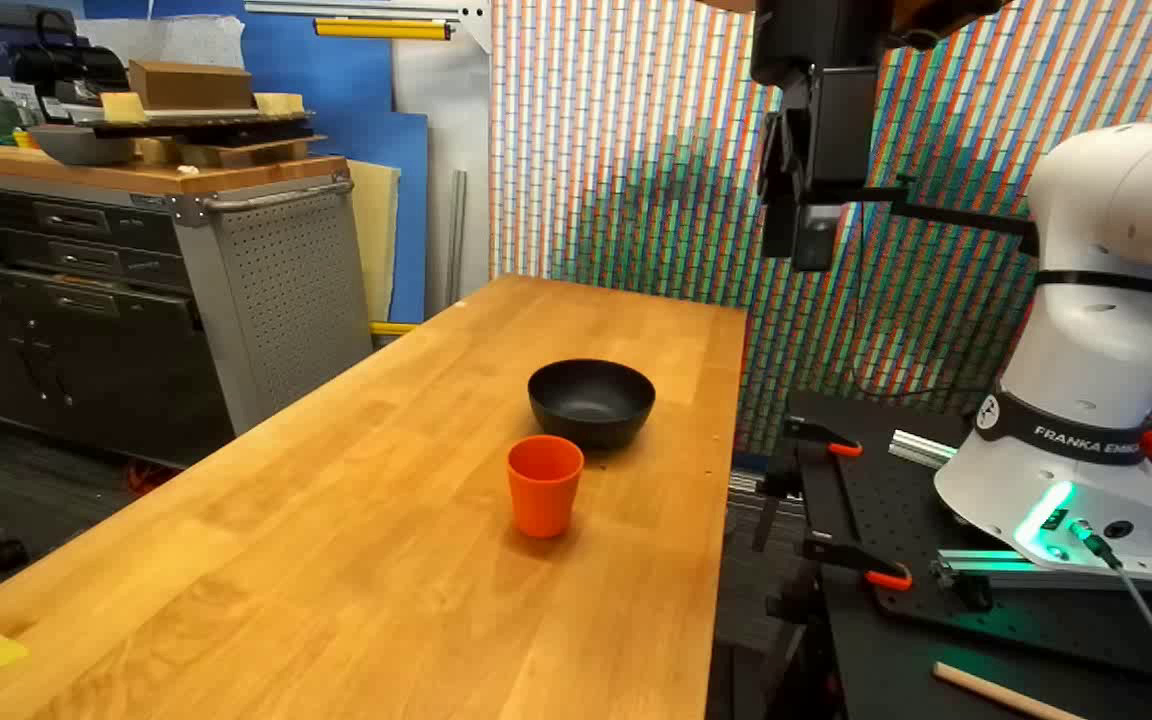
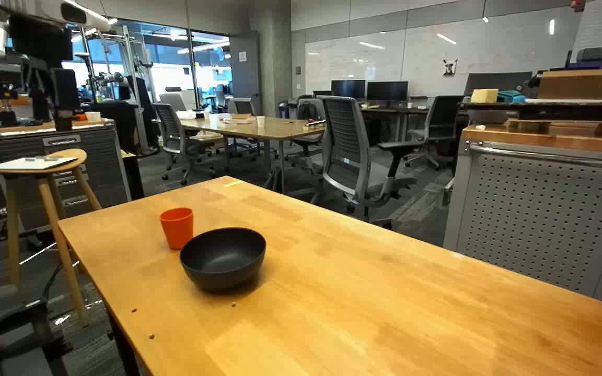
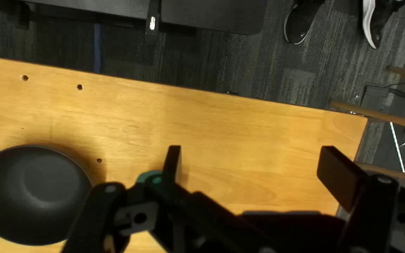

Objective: Put the cup in the bowl

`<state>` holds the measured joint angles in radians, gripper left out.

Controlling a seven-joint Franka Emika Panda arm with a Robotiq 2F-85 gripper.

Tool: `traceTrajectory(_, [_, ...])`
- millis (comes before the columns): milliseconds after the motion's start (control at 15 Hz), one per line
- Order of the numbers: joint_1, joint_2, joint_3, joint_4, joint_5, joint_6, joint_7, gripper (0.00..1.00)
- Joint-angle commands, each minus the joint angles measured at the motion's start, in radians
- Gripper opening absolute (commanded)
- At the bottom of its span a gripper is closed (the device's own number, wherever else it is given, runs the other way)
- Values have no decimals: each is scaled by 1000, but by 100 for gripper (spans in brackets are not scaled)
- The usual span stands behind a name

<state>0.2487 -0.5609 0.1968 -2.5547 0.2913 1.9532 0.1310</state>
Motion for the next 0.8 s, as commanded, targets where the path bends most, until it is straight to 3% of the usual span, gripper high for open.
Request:
traceTrajectory(0, [-5, 0, 5, 5, 2, -2, -2, 100])
traceTrajectory(267, [-33, 51, 19, 22, -30, 26, 37, 100])
traceTrajectory(733, [-139, 390, 3, 84, -137, 306, 144, 100])
